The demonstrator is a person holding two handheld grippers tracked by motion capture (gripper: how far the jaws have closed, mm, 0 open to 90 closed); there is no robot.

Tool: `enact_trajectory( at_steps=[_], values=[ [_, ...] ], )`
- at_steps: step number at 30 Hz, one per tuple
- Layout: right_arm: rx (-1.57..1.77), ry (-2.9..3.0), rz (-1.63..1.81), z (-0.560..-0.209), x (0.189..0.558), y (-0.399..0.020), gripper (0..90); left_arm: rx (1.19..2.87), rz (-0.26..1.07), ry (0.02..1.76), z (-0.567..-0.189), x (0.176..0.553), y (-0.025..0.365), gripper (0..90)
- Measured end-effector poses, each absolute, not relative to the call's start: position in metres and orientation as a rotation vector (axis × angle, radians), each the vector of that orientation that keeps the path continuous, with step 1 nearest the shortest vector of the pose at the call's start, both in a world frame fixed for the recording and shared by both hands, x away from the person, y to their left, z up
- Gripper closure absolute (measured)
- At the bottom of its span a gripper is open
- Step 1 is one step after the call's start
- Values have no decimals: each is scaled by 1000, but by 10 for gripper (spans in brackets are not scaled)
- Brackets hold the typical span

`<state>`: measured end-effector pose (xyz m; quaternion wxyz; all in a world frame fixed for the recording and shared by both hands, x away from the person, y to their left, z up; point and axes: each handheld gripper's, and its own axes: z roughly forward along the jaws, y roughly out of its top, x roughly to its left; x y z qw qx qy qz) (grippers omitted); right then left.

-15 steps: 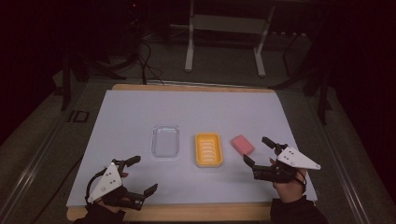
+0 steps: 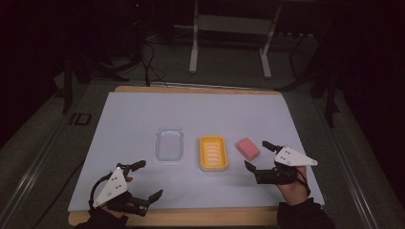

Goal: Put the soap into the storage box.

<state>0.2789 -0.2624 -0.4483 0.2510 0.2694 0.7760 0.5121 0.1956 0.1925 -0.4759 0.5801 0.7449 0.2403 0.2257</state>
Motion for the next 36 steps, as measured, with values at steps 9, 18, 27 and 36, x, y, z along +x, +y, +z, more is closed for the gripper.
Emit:
enact_trajectory(
  at_steps=[9,18,27,36],
  values=[
    [932,2256,1240,-453,289,-255,88,1761,547,566,-476,195,192,6],
    [926,2490,1087,-463,297,-255,88,1771,545,559,-477,195,191,6],
    [1078,2612,914,-472,307,-263,88,1773,540,554,-477,194,191,6],
    [1149,2749,740,-481,309,-272,88,1774,539,554,-477,194,190,6]
  ],
)
